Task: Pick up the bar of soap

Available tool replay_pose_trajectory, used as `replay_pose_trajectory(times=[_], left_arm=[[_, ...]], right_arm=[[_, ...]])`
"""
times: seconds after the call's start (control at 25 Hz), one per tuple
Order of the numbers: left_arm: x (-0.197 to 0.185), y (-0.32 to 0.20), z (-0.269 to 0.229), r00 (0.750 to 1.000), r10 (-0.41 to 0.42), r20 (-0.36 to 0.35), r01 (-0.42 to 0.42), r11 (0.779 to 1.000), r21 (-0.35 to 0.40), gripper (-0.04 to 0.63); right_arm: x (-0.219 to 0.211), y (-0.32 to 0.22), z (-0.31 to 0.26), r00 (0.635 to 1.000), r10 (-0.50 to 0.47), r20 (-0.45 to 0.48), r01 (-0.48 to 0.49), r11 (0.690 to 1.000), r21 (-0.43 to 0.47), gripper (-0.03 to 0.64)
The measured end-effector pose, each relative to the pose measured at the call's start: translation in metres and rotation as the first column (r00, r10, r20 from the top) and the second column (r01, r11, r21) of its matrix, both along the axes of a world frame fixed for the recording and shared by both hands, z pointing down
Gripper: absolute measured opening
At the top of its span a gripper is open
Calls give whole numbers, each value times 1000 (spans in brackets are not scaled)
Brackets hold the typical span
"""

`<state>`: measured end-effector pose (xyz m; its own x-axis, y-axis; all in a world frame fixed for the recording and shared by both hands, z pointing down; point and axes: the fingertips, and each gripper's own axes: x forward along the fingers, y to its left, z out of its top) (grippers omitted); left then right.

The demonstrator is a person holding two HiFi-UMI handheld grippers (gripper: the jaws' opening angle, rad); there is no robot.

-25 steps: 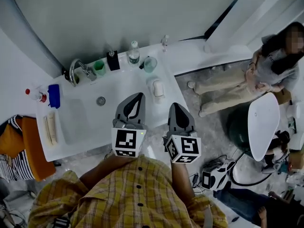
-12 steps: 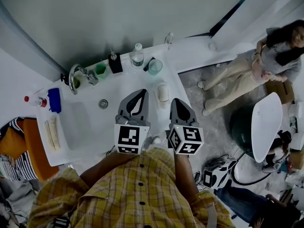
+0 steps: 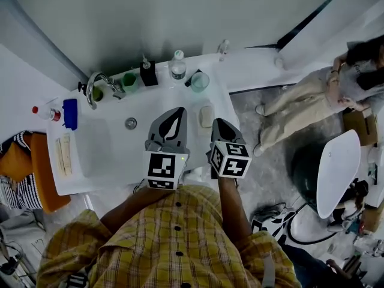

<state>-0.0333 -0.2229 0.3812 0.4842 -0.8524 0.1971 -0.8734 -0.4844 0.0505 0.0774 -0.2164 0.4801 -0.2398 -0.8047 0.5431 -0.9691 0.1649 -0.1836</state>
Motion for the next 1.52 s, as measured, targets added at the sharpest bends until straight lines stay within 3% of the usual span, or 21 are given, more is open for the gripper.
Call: replay_pose_trajectory(times=[0.2, 0.32, 0.52, 1.0, 1.52], left_arm=[[10, -4, 7, 1000, -15, 21, 15, 1000, -11, 9], [12, -7, 12, 999, -28, 22, 28, 999, -22, 9], [25, -12, 17, 999, -28, 31, 29, 999, -33, 9], [27, -19, 31, 997, -44, 64, 48, 997, -65, 9], [21, -26, 38, 996, -61, 67, 66, 995, -78, 9]], right_arm=[[0, -12, 33, 998, -58, -19, 57, 997, -60, 22], [-6, -17, 52, 995, -104, -8, 102, 990, -94, 119], [-3, -26, 84, 991, -131, -17, 127, 979, -159, 177], [2, -46, 145, 988, -145, -52, 126, 956, -264, 201], [2, -54, 167, 989, -129, -73, 99, 940, -325, 202]])
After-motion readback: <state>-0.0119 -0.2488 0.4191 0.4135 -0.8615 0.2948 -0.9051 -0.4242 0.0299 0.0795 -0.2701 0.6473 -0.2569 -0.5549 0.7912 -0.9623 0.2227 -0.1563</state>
